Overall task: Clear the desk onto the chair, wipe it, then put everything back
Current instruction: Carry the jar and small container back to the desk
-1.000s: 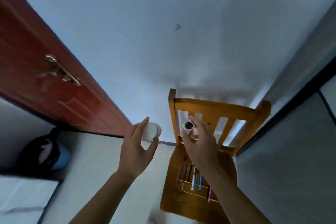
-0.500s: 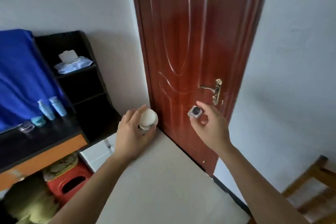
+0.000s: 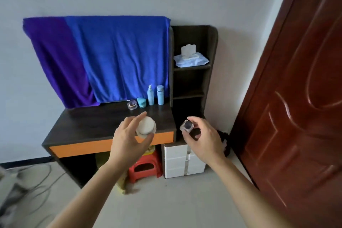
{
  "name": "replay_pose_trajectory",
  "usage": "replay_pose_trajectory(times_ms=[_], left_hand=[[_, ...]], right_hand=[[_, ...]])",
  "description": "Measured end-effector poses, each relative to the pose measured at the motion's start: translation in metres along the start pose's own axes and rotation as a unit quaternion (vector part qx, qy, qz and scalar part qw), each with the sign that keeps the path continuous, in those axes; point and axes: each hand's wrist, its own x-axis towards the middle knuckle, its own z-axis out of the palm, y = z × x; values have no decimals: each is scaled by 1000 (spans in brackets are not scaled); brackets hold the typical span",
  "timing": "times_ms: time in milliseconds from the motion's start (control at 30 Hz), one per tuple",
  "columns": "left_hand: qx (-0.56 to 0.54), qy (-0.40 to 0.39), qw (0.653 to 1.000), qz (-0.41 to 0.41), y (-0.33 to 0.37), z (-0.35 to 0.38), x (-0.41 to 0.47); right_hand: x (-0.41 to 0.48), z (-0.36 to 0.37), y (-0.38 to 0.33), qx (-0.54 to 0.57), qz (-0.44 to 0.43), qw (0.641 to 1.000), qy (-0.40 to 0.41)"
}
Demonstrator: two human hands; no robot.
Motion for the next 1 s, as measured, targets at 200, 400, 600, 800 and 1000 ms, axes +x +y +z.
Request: replay_pose_trajectory(times_ms=[200,400,600,800,1000], left_hand=[[35,24,998,-48,-98,10,66],[59,35,992,-101,-184,35,175],[100,28,983,-150,-265,35,246],[110,6,976,-186,-354,46,289],[91,-57,974,-201,-460,79,321]], right_hand=[[95,109,21,30,-18,998,-43],[216,195,54,25,-25,998,-47],[317,279,61,7,-14,994,-108],[371,375,63,-19,-2,984,-176],[395,472,73,-60,67,969,-229]])
